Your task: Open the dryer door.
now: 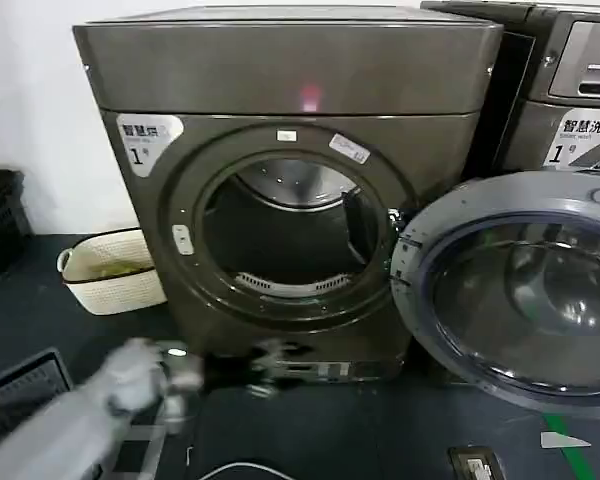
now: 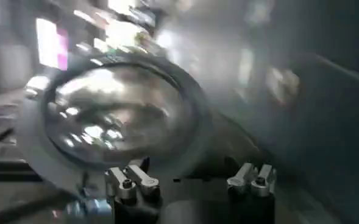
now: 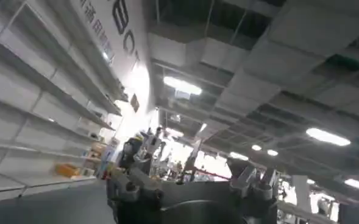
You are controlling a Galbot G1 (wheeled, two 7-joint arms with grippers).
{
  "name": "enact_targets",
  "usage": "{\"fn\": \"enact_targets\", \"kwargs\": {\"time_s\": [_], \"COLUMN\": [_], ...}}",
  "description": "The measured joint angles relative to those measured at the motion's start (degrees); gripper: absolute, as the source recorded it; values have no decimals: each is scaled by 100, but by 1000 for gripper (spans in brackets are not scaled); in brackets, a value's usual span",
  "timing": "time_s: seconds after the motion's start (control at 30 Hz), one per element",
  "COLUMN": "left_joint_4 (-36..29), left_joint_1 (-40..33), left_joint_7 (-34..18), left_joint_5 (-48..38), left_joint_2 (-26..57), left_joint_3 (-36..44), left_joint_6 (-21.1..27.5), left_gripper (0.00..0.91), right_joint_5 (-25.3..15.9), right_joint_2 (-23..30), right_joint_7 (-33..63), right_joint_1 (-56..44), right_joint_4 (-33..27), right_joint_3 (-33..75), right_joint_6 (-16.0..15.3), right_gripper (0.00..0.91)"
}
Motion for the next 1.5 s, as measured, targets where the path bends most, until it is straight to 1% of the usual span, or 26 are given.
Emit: {"fn": "enact_targets", "kwargs": {"time_s": [0.03, 0.13, 0.2, 0.33, 0.43, 0.53, 0.7, 0.8, 0.87, 1.0, 1.23, 1.4, 1.43, 1.5], "left_joint_4": [5, 70, 140, 328, 511, 796, 1370, 1590, 1652, 1704, 1773, 1861, 1887, 1944], "left_joint_1": [40, 145, 187, 199, 337, 511, 875, 1035, 1145, 1361, 1456, 1492, 1504, 1525], "left_joint_7": [-19, -326, -387, -413, -426, -407, -377, -409, -406, -397, -385, -384, -384, -382], "left_joint_5": [209, 1146, 1913, 3160, 3985, 4486, 4602, 4672, 4690, 4668, 4651, 4599, 4587, 4534], "left_joint_2": [173, 712, 1102, 1822, 2245, 2545, 2929, 3060, 3090, 3112, 3138, 3183, 3189, 3189], "left_joint_3": [-158, -630, -860, -1080, -1203, -1253, -1278, -1338, -1414, -1529, -1593, -1605, -1605, -1599], "left_joint_6": [0, 1, -7, -3, -2, 0, 3, 4, 5, 6, 9, 11, 11, 11], "left_gripper": [907, 907, 907, 907, 907, 907, 907, 907, 907, 907, 907, 907, 907, 907], "right_joint_5": [86, 345, 563, 846, 858, 860, 831, 779, 686, 686, 669, 687, 694, 711], "right_joint_2": [4, 18, 30, 38, 29, 10, -8, 7, 32, 44, 42, 42, 35, 23], "right_joint_7": [-5, -2, 25, 44, 41, 44, 39, 16, -3, 47, 230, 381, 381, 406], "right_joint_1": [10, 53, 84, 124, 138, 144, 159, 203, 227, 243, 218, 160, 134, 77], "right_joint_4": [-2, -27, -61, -124, -165, -229, -290, -305, -301, -316, -380, -486, -526, -633], "right_joint_3": [-26, -75, -94, -126, -165, -196, -262, -339, -367, -400, -299, -179, -144, -110], "right_joint_6": [-20, -30, 14, 72, 75, 136, 211, 272, 278, 311, 337, 524, 592, 844], "right_gripper": [907, 907, 907, 907, 907, 907, 907, 907, 907, 907, 907, 907, 907, 907]}}
